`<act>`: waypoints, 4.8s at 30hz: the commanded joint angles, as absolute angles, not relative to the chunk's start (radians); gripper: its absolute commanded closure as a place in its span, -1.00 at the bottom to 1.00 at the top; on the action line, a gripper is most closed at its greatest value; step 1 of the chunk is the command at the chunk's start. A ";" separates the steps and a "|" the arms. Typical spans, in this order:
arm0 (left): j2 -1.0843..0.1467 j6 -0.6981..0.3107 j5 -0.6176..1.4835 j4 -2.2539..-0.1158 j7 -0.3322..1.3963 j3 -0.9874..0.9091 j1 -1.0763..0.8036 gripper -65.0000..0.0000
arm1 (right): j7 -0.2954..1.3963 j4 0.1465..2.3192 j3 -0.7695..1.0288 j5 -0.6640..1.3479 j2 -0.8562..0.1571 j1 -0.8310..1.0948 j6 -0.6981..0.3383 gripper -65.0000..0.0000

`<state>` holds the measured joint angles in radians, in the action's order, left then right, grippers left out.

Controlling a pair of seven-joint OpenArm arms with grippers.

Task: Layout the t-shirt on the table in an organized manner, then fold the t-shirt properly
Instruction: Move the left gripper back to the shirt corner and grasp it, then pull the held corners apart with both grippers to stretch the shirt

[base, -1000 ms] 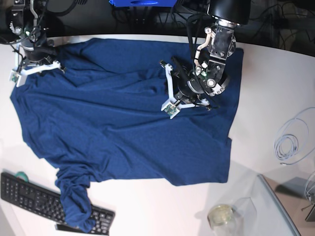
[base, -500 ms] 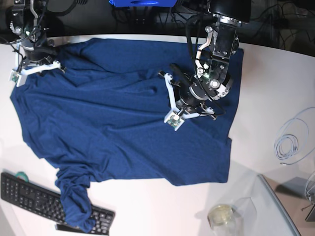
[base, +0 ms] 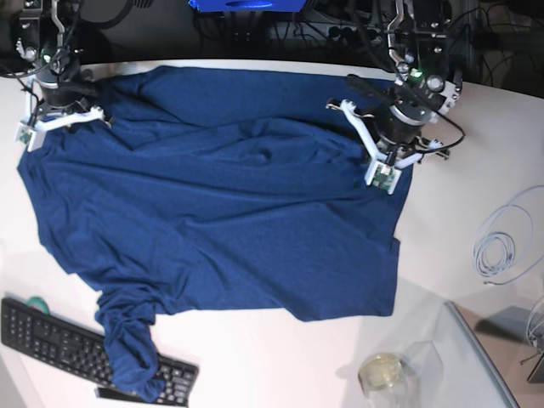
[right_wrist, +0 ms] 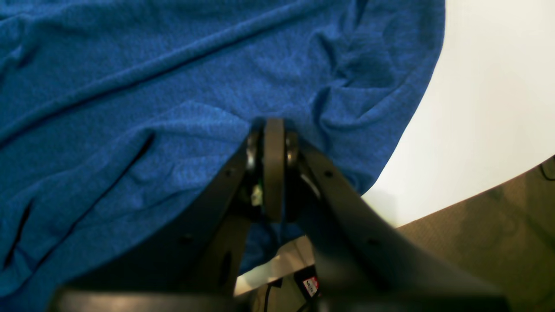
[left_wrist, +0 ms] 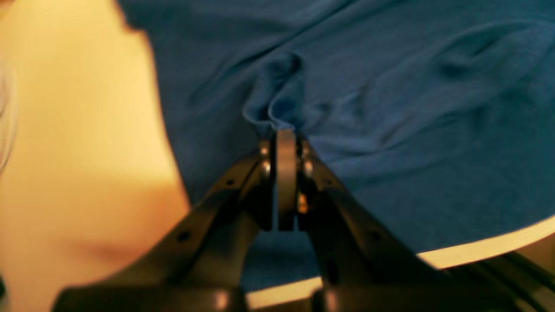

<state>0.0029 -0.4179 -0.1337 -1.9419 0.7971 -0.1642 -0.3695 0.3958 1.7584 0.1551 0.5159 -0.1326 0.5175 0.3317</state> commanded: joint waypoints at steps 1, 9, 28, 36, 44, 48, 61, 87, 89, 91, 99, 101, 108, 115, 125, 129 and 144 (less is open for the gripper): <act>0.007 -0.417 -0.125 -1.968 0.774 -0.180 -0.369 1.00 | 0.377 1.765 0.159 0.513 -0.142 0.516 0.325 1.00; 0.001 -0.417 0.151 -1.968 0.780 -0.384 -0.390 1.00 | 0.377 1.636 0.165 0.513 -0.145 0.438 0.325 1.00; 0.002 -0.417 0.183 -1.962 0.780 -0.414 -0.496 1.00 | 0.377 1.557 0.222 0.513 -0.139 0.421 0.326 1.00; 0.004 -0.417 0.182 -1.917 0.780 -0.409 -0.487 1.00 | 0.377 1.566 0.232 0.513 -0.139 0.440 0.326 1.00; 0.004 -0.417 0.182 -1.897 0.777 -0.409 -0.484 1.00 | 0.377 1.567 0.228 0.513 -0.139 0.441 0.326 1.00; 0.002 -0.417 0.182 -1.897 0.777 -0.409 -0.467 1.00 | 0.377 1.590 0.225 0.515 -0.137 0.441 0.326 1.00; -0.001 -0.417 0.182 -1.897 0.780 -0.417 -0.432 1.00 | 0.404 1.612 0.225 0.516 -0.137 0.441 0.326 1.00; 0.002 -0.698 0.236 -1.607 0.550 -0.656 -0.447 -0.12 | 0.403 1.742 0.231 0.516 -0.142 0.504 0.326 1.00; 0.002 -0.698 0.236 -1.558 0.515 -0.653 -0.440 -0.11 | 0.403 1.742 0.229 0.516 -0.142 0.504 0.326 1.00; 0.004 -0.698 0.236 -1.521 0.484 -0.659 -0.433 -0.11 | 0.403 1.742 0.226 0.516 -0.142 0.504 0.326 1.00; -0.027 -0.698 0.417 -1.508 0.470 -0.662 -0.452 -0.11 | 0.403 1.741 0.232 0.515 -0.143 0.507 0.325 1.00; -0.036 -0.697 0.433 -1.550 0.470 -0.662 -0.470 -0.10 | 0.403 1.741 0.232 0.513 -0.143 0.515 0.325 1.00; -0.039 -0.698 0.433 -1.606 0.475 -0.704 -0.489 -0.10 | 0.403 1.739 0.228 0.513 -0.143 0.516 0.325 1.00; -0.156 -0.698 0.430 -1.612 0.464 -0.585 -0.513 0.19 | 0.403 1.739 0.225 0.513 -0.143 0.516 0.323 1.00; -0.136 -0.696 0.398 -1.606 0.529 -0.687 -0.440 1.00 | 0.404 1.739 0.226 0.513 -0.143 0.518 0.323 1.00; -0.131 -0.698 0.389 -1.546 0.556 -0.690 -0.420 1.00 | 0.404 1.739 0.225 0.513 -0.143 0.518 0.323 1.00; -0.114 -0.698 0.392 -1.454 0.558 -0.687 -0.432 -0.73 | 0.404 1.739 0.228 0.513 -0.143 0.526 0.323 1.00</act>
<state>-0.1024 -0.6903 0.3786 -1.4399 0.5724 -0.6807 -0.4271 0.4225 1.7222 0.2222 0.5163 -0.1337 0.5247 0.3286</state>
